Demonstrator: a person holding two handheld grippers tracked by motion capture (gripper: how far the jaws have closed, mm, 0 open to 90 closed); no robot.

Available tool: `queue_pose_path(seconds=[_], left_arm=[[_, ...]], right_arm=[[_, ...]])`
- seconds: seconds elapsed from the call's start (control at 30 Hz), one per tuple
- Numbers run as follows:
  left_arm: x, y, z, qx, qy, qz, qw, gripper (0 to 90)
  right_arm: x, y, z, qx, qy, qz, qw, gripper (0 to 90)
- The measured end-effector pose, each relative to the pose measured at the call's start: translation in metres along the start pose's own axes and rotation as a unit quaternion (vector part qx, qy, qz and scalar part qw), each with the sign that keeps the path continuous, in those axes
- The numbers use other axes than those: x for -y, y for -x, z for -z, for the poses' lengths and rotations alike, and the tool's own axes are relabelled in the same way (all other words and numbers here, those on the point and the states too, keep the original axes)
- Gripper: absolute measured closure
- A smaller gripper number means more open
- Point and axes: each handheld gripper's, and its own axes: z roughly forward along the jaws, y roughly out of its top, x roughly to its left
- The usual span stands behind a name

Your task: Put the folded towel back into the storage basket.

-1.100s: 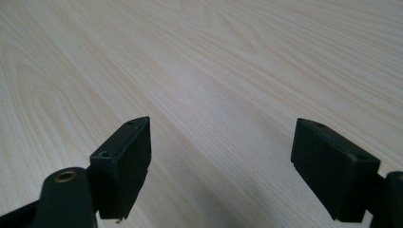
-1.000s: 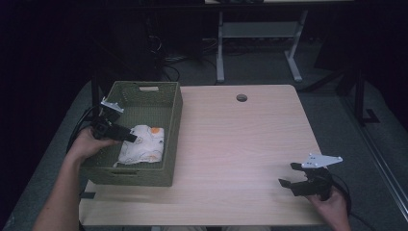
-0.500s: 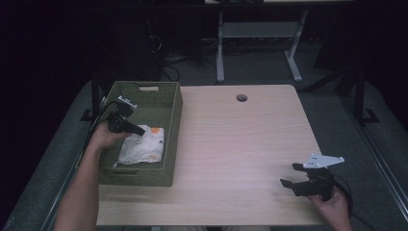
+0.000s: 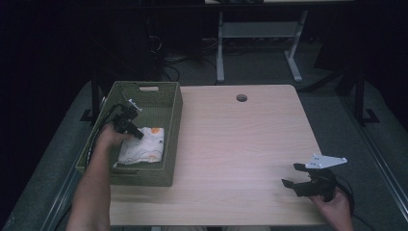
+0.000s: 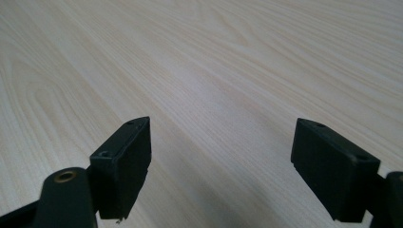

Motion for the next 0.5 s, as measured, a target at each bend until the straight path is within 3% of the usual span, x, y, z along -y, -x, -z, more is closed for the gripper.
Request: queue_pose_path(seconds=[0.1, 0.2, 0.5], left_arm=[[0.000, 0.001, 0.005, 0.000, 0.005, -0.004, 1.0000, 72.4], [-0.001, 0.003, 0.018, 0.006, 0.027, -0.009, 0.9996, 72.3], [0.003, 0.018, 0.052, 0.017, 0.086, -0.019, 0.9960, 68.8]], right_arm=[[0.000, 0.000, 0.000, -0.001, -0.001, 0.000, 1.0000, 20.9], [-0.001, -0.002, -0.001, -0.001, -0.001, 0.003, 1.0000, 20.9], [-0.003, -0.004, -0.003, -0.005, 0.000, 0.008, 1.0000, 20.9]])
